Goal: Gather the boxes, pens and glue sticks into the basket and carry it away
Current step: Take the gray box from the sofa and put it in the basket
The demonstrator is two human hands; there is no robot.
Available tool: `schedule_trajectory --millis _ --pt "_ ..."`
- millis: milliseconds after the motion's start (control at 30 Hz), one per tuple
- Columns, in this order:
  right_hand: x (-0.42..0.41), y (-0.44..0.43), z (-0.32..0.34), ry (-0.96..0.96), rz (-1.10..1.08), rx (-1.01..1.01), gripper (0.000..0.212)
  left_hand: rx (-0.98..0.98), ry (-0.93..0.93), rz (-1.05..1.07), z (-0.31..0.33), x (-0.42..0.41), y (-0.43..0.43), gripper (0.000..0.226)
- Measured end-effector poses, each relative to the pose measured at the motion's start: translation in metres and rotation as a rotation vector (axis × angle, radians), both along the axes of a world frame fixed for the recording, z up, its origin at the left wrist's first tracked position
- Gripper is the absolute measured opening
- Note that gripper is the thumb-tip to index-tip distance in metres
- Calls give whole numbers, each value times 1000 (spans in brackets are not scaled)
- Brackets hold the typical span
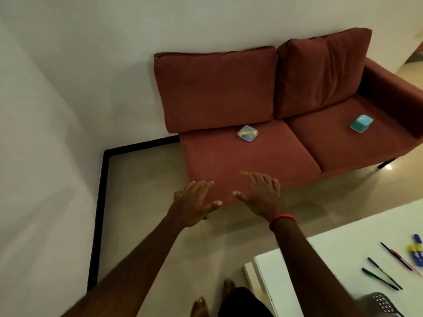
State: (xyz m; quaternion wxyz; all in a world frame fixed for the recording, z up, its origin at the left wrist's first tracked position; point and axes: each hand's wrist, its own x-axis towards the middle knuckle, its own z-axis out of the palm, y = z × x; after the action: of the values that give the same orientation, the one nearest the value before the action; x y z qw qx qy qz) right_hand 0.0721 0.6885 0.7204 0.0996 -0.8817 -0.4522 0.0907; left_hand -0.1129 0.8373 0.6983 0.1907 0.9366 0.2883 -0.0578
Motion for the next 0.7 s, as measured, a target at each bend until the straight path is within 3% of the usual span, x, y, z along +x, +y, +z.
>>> schedule_trajectory --millis 267,700 --pt "67 40 -17 -33 -93 -75 73 -36 -2 -106 -12 98 64 102" --pt "193 126 -46 72 -183 -103 66 -108 67 -150 -26 237 142 91"
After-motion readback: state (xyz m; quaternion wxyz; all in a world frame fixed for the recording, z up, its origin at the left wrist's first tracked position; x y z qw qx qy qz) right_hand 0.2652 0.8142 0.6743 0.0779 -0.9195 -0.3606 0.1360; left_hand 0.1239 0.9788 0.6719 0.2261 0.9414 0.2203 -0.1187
